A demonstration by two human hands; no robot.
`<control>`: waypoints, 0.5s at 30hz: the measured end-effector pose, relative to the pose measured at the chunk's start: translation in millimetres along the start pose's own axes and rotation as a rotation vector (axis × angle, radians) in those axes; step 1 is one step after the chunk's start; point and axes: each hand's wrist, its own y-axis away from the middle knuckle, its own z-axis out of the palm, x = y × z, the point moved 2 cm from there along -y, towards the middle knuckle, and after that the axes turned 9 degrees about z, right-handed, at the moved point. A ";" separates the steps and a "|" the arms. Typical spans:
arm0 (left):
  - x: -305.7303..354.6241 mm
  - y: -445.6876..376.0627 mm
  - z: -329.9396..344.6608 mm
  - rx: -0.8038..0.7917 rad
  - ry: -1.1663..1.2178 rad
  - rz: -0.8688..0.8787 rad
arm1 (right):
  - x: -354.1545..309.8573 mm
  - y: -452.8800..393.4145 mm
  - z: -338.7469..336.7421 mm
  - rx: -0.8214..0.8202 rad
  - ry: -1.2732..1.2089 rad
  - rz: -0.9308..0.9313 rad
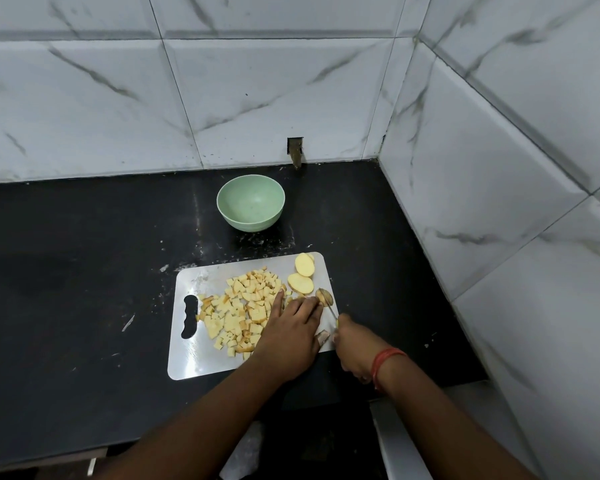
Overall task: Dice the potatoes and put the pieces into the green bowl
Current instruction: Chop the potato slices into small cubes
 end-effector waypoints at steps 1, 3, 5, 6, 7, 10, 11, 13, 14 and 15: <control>0.4 0.2 0.5 0.019 -0.009 0.003 | 0.7 -0.2 0.0 -0.002 -0.011 0.000; 1.1 0.4 0.7 0.043 -0.019 0.007 | 2.1 -1.1 -0.1 -0.004 -0.026 -0.007; 1.3 0.2 -0.4 0.041 -0.023 0.009 | 2.4 -0.8 -0.8 -0.012 -0.029 -0.010; 1.6 -0.1 -0.8 0.037 -0.029 0.010 | 2.7 -1.0 -0.6 -0.016 -0.029 -0.012; 1.9 -0.2 -1.3 0.032 -0.037 0.010 | 2.9 -0.7 -0.7 -0.020 -0.033 -0.009; 3.5 -0.3 -2.5 0.026 -0.051 0.011 | 5.1 -1.8 -0.2 -0.023 -0.043 -0.004; 3.5 0.2 -2.8 0.023 -0.055 0.011 | 5.3 -1.6 -0.4 -0.028 -0.045 -0.001; 3.5 0.5 -3.3 0.014 -0.066 0.007 | 5.7 -1.4 0.6 -0.033 -0.042 0.004; 3.6 0.3 -3.4 0.008 -0.070 0.004 | 5.4 -1.7 1.0 -0.037 -0.046 0.011; 3.7 0.2 -3.7 0.002 -0.074 0.003 | 5.5 -2.3 1.9 -0.049 -0.059 0.037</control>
